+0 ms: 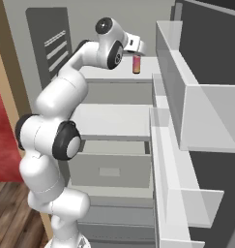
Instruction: Open the fridge, grab two sodas, and place both sodas inside the bowl with ice on the dining counter.
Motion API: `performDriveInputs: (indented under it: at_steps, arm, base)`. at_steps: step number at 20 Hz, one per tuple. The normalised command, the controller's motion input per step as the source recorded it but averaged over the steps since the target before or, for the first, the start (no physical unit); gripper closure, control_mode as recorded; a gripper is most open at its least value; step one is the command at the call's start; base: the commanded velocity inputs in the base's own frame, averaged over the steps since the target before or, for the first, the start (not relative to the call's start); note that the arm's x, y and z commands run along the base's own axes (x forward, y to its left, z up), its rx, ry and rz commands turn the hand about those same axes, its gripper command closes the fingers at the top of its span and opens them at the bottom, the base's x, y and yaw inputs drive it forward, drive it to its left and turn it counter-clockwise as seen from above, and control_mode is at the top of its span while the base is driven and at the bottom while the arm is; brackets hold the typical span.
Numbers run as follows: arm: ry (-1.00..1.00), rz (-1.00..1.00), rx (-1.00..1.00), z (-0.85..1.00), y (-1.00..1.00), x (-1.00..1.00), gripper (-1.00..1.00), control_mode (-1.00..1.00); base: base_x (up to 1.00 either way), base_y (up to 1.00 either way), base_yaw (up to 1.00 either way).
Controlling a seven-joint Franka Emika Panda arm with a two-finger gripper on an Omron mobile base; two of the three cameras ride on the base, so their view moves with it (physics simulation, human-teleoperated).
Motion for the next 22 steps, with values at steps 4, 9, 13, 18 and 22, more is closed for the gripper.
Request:
performDriveInputs:
  at_steps: [4, 9, 13, 18, 22]
  arm:
    - [0.0, 0.0, 0.0, -0.05, -0.04, 0.19, -1.0, -1.0]
    - [0.0, 0.0, 0.0, -0.08, -0.21, 0.12, -1.0, -1.0]
    - [0.0, 0.0, 0.0, -0.06, -0.08, 0.11, -1.0, -1.0]
    - [0.0, 0.0, 0.0, -0.02, 0.0, 0.13, -1.0, -1.0]
    - [0.0, 0.0, 0.0, 0.0, -0.01, 0.07, -1.0, -1.0]
  base:
    - [0.0, 0.0, 0.0]
    - [0.0, 0.0, 0.0]
    - [0.0, 0.0, 0.0]
    - [0.0, 0.0, 0.0]
    - [0.0, 0.0, 0.0]
